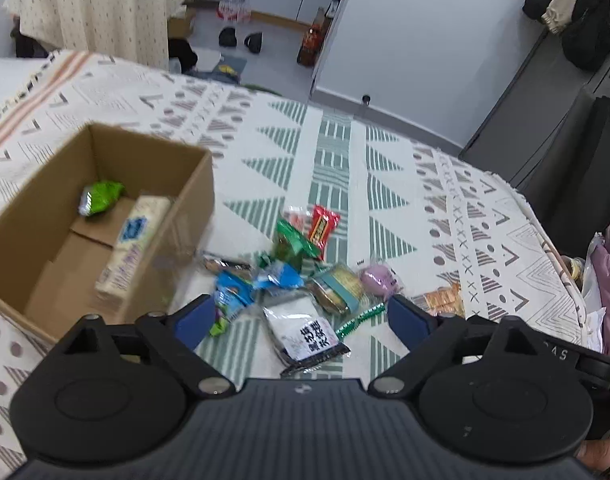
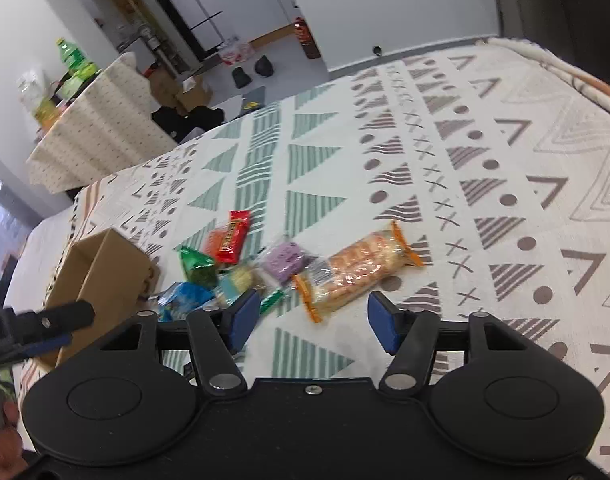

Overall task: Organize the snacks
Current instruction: 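Raise both open tools out of the box back toward the snacks, then grasp orange biscuit pack with right tool while left tool grasps white black-text packet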

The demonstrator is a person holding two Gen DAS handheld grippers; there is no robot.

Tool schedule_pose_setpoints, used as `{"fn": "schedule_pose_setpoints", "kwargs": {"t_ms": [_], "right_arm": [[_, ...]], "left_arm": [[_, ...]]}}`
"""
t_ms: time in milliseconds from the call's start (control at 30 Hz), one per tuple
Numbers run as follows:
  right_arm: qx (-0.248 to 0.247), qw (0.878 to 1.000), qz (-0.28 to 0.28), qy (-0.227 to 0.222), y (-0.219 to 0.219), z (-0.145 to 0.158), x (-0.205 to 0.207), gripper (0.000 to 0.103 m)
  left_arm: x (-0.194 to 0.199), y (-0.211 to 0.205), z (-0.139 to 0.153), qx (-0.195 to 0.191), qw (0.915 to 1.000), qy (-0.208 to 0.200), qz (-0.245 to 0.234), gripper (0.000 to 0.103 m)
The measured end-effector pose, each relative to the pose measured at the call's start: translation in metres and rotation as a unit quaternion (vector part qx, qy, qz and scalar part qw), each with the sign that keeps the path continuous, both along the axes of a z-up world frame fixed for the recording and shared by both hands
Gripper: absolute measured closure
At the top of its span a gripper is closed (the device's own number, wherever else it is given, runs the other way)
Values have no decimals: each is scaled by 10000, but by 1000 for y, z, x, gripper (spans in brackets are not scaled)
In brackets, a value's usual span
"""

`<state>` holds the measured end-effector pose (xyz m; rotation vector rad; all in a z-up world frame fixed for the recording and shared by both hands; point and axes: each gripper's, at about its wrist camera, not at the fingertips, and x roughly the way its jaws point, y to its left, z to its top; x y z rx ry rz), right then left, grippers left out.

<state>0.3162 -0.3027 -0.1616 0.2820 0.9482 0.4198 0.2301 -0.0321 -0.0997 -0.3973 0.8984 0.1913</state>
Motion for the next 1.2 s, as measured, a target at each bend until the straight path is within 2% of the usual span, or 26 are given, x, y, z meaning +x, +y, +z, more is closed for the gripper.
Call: {"fn": "schedule_pose_setpoints", "kwargs": {"t_ms": [133, 267, 600, 833, 1200], "right_arm": [[-21, 9999, -79, 108, -3, -9, 9, 44], [-79, 9999, 3, 139, 2, -18, 17, 44], [-25, 9991, 98, 403, 13, -39, 33, 44], [18, 9984, 102, 564, 19, -50, 46, 44], [-391, 9979, -101, 505, 42, -55, 70, 44]], "left_arm": [[11, -4, -16, -22, 9999, 128, 7, 21], [23, -3, -37, -210, 9990, 365, 168, 30], [46, -6, -79, -454, 9950, 777, 423, 36], [62, -12, -102, -392, 9930, 1070, 307, 36], [70, -9, -103, -185, 9931, 1113, 320, 41]]}}
